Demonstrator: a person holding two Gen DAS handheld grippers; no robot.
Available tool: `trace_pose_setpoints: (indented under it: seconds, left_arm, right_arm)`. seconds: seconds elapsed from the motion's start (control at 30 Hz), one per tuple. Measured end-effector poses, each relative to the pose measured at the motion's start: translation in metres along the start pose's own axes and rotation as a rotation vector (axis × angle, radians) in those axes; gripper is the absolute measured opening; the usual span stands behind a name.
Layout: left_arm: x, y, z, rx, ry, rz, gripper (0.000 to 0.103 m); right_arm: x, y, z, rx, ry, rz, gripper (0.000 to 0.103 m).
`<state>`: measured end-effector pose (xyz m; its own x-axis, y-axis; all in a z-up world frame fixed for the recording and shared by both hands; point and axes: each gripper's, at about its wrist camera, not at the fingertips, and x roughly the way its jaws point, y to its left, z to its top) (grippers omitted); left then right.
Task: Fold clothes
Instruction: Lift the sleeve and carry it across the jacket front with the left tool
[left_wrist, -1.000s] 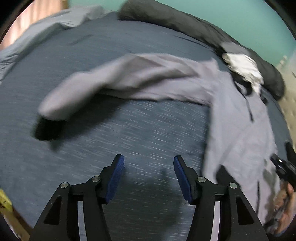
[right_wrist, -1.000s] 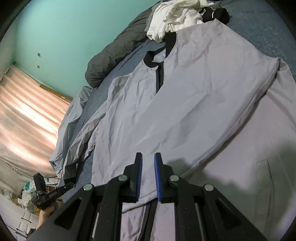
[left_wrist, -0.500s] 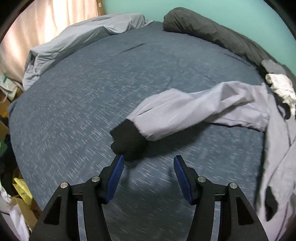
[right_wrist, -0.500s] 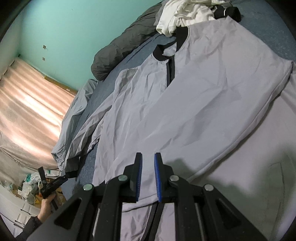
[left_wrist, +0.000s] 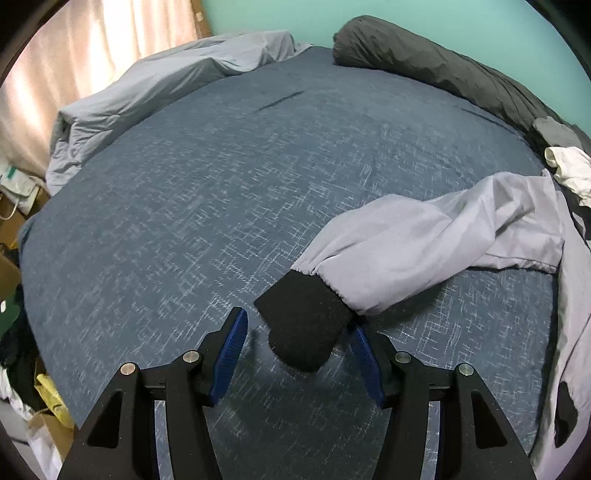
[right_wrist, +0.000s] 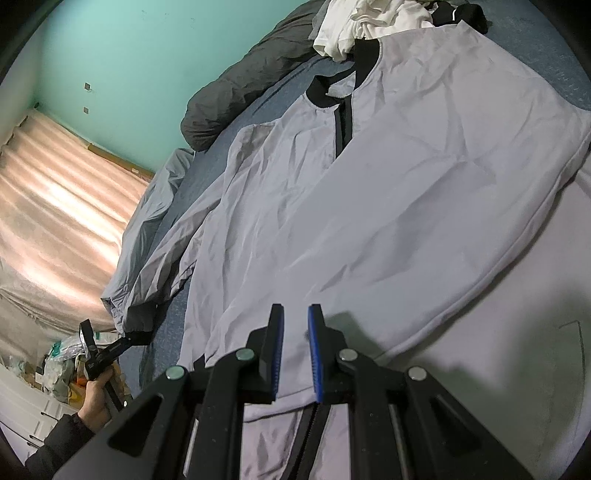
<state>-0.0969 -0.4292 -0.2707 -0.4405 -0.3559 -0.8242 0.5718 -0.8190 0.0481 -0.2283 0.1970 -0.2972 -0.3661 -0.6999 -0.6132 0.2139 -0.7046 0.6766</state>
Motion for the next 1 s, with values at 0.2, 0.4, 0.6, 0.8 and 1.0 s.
trace_pose_setpoints:
  seconds: [0.2,0.4,0.6,0.8,1.0]
  left_arm:
    - [-0.008,-0.003,0.016,0.029,-0.003,-0.052,0.011]
    - [-0.049,-0.020,0.047,0.104,-0.049,-0.092,0.007]
    - [-0.109,-0.049,0.092,0.151,-0.102,-0.160,0.007]
    - [-0.182,-0.104,0.130,0.250,-0.180,-0.235,0.007]
    - [-0.260,-0.183,0.146,0.376,-0.245,-0.318,0.007]
  right_arm:
    - [0.002,-0.001,-0.001,-0.004,0.005,-0.007,0.013]
    - [0.002,0.000,-0.001,-0.009,0.009,-0.006,0.013]
    - [-0.005,0.000,-0.001,-0.003,-0.004,-0.001,0.013]
    - [-0.022,-0.007,-0.004,0.004,-0.025,-0.016,0.013]
    - [-0.048,-0.016,-0.010,0.028,-0.057,-0.040,0.013]
